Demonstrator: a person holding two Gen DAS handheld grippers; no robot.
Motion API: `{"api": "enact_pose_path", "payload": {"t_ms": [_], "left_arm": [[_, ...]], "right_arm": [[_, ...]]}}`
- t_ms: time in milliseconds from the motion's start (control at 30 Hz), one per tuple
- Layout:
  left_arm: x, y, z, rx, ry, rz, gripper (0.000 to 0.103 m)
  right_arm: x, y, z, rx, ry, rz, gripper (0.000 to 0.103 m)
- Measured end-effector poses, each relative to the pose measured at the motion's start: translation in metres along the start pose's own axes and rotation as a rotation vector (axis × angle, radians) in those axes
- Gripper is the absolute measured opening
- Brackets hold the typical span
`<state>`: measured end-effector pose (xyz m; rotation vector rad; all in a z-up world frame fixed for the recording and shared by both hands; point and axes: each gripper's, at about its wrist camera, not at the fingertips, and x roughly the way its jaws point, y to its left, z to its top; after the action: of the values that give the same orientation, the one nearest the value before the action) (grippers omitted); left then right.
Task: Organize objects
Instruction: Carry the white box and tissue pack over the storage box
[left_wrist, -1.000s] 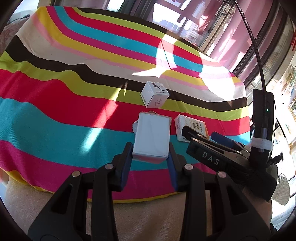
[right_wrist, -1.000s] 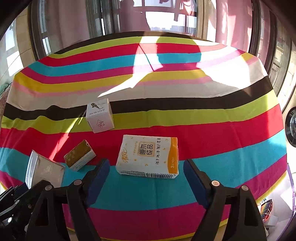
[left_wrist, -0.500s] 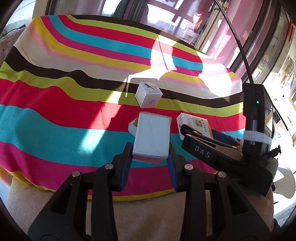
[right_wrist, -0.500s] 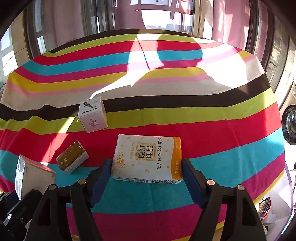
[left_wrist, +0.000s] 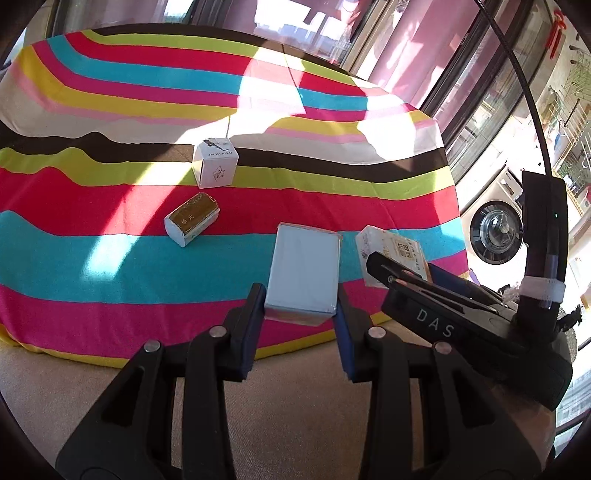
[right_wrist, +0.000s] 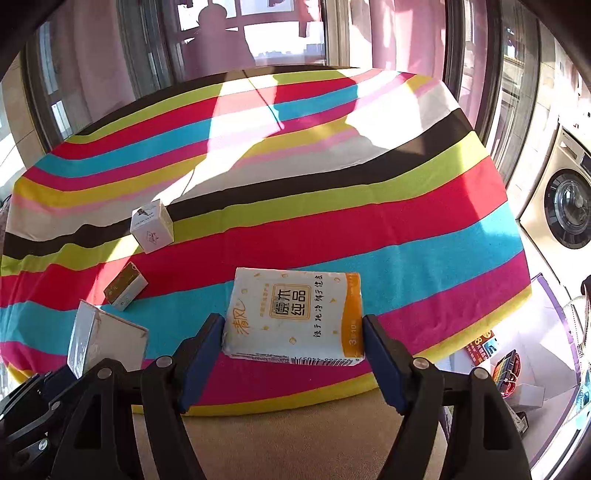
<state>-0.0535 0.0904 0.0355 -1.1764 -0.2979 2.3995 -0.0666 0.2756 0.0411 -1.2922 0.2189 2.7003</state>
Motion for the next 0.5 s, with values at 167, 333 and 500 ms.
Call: {"api": "enact_pose_path", "payload": {"t_ms": [167,333,500], "left_arm": [[0.01,-0.027,-0.003,0.036,0.037,-0.051,0.04],[0.023,-0.058,-0.009,0.073,0.081,-0.117,0.04],[0.037,-0.092,-0.015,0.117,0.126,-0.185,0.04]], "right_arm": [[-0.012,-0.032,-0.01,0.047,0.004,-0.023,0.075],[-0.024,-0.067,-0.02,0.109,0.01,-0.058,0.075],[-0.034,-0.109,-0.034,0.167,0.025,-0.12,0.075]]}}
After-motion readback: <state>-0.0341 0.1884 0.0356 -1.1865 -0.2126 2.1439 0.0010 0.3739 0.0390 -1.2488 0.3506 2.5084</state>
